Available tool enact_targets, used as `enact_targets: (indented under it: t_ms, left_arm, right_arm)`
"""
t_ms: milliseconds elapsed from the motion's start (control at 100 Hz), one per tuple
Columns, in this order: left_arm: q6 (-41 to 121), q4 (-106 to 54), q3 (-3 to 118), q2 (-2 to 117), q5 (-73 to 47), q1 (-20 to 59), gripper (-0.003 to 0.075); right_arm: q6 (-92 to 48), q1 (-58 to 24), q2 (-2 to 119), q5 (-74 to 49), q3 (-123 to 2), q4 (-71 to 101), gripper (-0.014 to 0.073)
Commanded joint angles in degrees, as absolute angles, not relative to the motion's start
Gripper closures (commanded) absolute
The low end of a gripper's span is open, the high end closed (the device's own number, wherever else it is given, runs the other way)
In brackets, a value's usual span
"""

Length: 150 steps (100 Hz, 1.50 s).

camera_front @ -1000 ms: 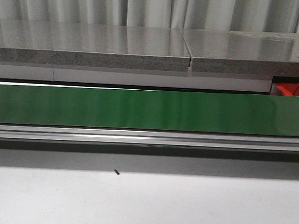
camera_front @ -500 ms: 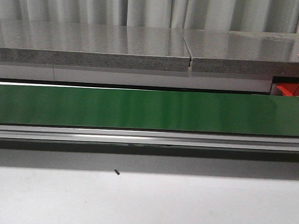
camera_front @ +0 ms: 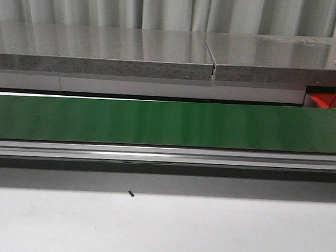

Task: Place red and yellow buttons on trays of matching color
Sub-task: 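Lower the red button onto the belt's near end, then grasp a second red button with the left gripper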

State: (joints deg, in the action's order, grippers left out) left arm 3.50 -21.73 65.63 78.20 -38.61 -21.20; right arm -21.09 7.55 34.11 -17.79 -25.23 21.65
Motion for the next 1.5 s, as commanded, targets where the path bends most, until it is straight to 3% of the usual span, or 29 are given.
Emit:
enact_targets:
  t_ms: [0, 210, 640, 1170, 1490]
  left_arm:
    - [1.21, -23.11, 68.99, 77.48, -36.51, -24.40, 0.0186]
    - [-0.35, -22.45, 74.03, 83.69, -40.13, -29.06, 0.0186]
    - [-1.60, -22.27, 81.73, 99.39, -40.39, -31.22, 0.0188]
    - [-1.70, -23.59, 82.95, 109.21, -27.13, -31.22, 0.0188]
    - [-1.70, -24.20, 82.95, 111.75, -25.17, -31.22, 0.0187]
  right_arm:
    - [-21.67, 7.42, 34.07, -13.72, -26.71, 22.35, 0.0661]
    - [-21.67, 7.42, 34.07, -13.72, -26.71, 22.35, 0.0661]
    - [-21.67, 7.42, 34.07, -13.72, -26.71, 22.35, 0.0661]
    - [-21.67, 7.42, 34.07, -13.72, -26.71, 22.35, 0.0661]
    - [-21.67, 7.42, 34.07, -13.72, -26.71, 22.35, 0.0661]
